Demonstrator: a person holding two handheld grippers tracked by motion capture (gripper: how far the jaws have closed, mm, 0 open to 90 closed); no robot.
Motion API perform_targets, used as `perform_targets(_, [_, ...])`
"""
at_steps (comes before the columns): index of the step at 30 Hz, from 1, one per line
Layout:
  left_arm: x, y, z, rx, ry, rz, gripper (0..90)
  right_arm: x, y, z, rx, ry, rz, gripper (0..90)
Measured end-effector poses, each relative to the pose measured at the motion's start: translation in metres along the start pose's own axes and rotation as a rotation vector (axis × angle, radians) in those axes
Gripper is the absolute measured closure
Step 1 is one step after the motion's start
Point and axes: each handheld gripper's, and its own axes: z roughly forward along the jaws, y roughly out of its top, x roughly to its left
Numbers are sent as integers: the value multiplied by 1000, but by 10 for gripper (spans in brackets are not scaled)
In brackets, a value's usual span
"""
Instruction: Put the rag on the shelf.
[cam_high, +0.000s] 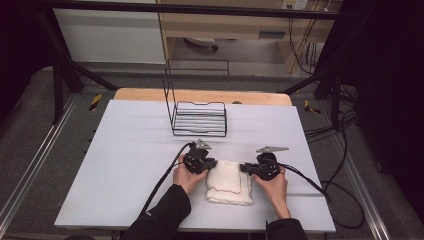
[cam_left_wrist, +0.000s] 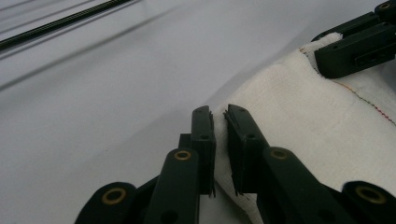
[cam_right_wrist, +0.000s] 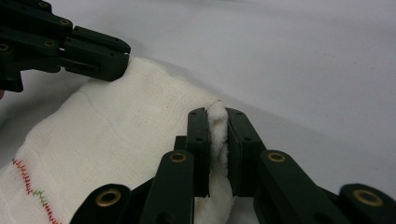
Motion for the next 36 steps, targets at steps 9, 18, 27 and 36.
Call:
perform_targets(9, [4, 0, -3, -11, -28, -48, 836, 1, 1, -4, -24, 6, 0, 821])
perform_targets(18, [5, -3, -21, -90, -49, -60, 838, 10, 4, -20, -94, 44, -20, 821])
perform_targets(27, [-1, -4, -36, -141, -66, -38, 838, 14, 4, -28, -128, 56, -33, 821])
perform_targets(36, [-9, -4, -48, -190, -75, -11, 839, 19, 3, -40, -170, 64, -50, 821])
